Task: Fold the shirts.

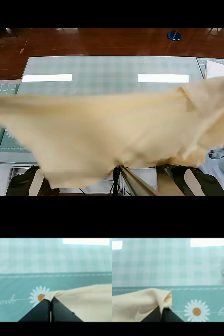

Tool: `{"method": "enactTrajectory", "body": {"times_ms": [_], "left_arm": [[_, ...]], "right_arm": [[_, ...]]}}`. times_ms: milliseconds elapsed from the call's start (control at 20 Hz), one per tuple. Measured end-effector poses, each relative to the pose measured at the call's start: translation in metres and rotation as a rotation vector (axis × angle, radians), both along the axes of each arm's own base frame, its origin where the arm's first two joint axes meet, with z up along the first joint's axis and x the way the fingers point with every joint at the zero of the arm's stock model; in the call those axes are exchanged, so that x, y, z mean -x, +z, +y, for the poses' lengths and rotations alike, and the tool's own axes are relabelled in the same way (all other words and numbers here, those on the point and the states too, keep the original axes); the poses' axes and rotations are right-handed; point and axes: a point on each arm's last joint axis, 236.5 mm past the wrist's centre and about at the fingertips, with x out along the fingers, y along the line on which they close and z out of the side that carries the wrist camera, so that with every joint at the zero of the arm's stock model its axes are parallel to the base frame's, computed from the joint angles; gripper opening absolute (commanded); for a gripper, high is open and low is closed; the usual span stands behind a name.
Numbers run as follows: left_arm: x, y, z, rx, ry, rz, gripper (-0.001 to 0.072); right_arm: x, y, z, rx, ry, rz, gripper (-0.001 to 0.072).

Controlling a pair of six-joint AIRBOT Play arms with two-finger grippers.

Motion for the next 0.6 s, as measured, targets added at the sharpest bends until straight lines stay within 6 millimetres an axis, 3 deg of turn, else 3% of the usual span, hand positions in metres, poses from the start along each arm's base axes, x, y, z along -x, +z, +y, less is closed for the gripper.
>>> {"method": "enactTrajectory", "body": {"times_ms": [100, 350, 450, 600], "left_arm": [[-0.042, -0.037, 0.001, 0.059, -0.03, 0.053, 0.0019], [-0.153, -0.088, 0.004, 0.084, -0.1, 0.072, 0.002], [-0.19, -0.113, 0.005, 0.086, -0.125, 0.11, 0.0019], [-0.233, -0.157, 0.008, 0.1, -0.132, 0.176, 0.002]], "right_arm": [[-0.046, -0.036, -0.006, -0.05, 0.02, 0.074, 0.0022], [-0.175, -0.096, 0.016, -0.099, 0.095, 0.043, 0.0022], [-0.217, -0.117, 0.029, -0.103, 0.107, 0.008, 0.0023], [-0.263, -0.161, 0.034, -0.08, 0.097, 0.004, 0.0024]]}}
